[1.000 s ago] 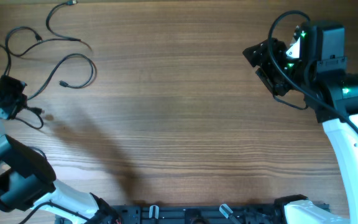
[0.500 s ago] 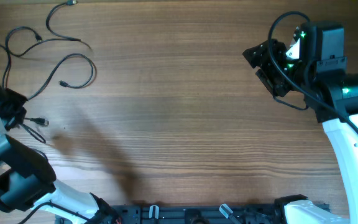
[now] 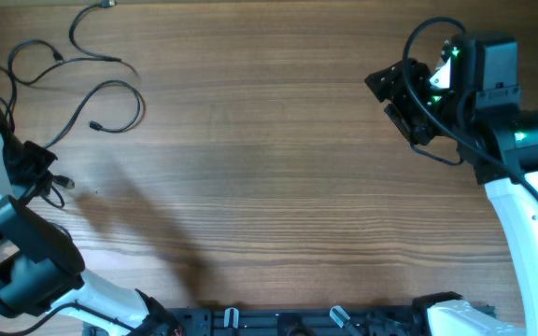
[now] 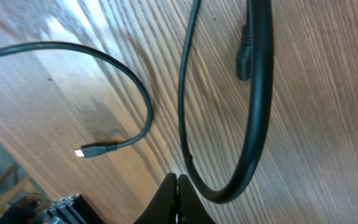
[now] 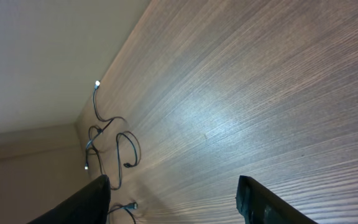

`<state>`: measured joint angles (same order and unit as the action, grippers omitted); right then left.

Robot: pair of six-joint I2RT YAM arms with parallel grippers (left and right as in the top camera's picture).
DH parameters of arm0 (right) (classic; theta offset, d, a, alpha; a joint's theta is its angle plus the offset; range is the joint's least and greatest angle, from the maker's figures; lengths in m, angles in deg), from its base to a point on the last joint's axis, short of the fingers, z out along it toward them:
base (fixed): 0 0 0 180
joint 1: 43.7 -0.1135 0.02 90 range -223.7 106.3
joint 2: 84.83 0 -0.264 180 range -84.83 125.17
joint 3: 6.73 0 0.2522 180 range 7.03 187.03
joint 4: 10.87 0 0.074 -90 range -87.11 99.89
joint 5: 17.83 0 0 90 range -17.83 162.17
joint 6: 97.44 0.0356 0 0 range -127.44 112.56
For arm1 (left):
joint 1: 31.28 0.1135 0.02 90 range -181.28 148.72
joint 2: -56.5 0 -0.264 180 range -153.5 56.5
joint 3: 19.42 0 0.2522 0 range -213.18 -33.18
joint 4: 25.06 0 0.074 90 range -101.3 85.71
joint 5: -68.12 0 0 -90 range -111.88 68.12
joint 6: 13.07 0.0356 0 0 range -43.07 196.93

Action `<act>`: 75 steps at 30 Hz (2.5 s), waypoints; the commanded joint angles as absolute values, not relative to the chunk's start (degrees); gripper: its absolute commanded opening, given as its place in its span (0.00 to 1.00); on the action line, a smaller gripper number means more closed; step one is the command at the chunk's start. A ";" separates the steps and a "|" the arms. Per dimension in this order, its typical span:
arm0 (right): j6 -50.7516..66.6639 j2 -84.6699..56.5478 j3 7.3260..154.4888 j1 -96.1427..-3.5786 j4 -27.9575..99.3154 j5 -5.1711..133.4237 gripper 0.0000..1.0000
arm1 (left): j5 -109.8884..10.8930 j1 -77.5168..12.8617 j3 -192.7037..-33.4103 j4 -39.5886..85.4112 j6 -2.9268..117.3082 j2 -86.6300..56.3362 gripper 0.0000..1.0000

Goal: Untangle cables

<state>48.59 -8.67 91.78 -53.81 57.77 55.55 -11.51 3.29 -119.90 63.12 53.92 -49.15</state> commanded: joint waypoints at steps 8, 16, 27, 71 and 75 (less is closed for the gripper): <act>48.22 -9.18 92.42 -53.59 57.85 56.31 0.66 | -30.44 2.30 -119.59 51.97 54.25 -48.62 0.55; 48.26 -9.18 92.42 -53.59 57.61 56.29 0.66 | -30.39 -0.82 -113.43 45.46 54.49 -48.62 0.44; 48.24 -9.20 92.42 -53.59 57.63 56.12 0.66 | -25.89 -3.82 -101.69 22.51 54.45 -48.75 0.18; 48.22 -9.20 92.42 -53.59 59.05 54.15 0.73 | -21.83 -4.51 -111.31 45.72 49.77 -36.12 0.04; 45.62 -9.20 92.42 -53.59 59.86 53.91 0.78 | -40.54 -13.28 -111.42 43.31 55.06 -26.94 0.16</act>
<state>48.30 -8.67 91.78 -53.81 59.51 54.59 -23.93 -7.88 -110.76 43.71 49.90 -32.16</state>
